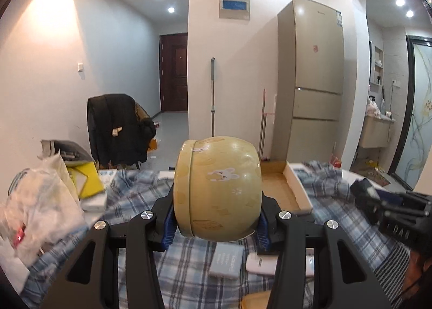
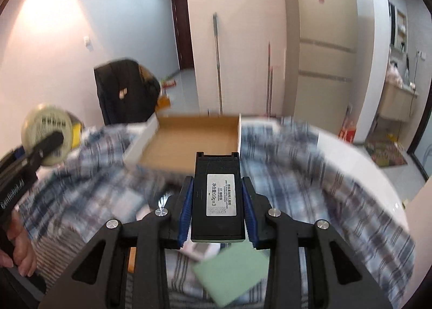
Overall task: Organize rigid objects
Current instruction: 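Lift and carry the jar with the left gripper while the right gripper carries the case toward the cardboard box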
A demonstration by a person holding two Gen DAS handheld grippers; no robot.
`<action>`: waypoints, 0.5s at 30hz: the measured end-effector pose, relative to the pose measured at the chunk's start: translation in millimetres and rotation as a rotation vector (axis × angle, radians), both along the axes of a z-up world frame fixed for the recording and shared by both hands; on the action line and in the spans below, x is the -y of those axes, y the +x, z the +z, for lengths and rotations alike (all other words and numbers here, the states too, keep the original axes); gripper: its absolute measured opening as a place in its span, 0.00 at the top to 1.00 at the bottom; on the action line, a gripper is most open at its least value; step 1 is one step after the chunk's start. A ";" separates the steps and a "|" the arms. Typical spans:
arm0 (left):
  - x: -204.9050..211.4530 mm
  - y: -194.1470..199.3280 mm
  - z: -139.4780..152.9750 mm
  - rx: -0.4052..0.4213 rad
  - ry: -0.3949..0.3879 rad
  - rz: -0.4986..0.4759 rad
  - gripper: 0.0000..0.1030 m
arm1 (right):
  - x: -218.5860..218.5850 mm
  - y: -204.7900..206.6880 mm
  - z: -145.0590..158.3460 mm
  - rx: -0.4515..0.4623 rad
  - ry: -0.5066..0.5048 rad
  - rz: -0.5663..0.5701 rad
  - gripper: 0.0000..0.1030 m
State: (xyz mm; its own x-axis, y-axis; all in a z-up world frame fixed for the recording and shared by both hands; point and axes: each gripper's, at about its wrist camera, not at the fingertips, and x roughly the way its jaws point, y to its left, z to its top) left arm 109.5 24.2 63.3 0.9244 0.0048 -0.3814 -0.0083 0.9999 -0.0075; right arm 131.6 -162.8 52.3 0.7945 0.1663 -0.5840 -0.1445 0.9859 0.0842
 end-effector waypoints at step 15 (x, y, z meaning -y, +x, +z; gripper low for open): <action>12.4 68.7 88.3 0.112 -0.032 -0.038 0.51 | -19.8 89.7 85.6 0.188 0.159 -0.059 0.68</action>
State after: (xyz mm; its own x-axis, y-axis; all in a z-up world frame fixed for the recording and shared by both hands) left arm 178.2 11.8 151.6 0.9606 -0.0419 -0.2749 0.0326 0.9987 -0.0385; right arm 221.3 -143.0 137.9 0.8976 0.1948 -0.3955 -0.1151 0.9695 0.2163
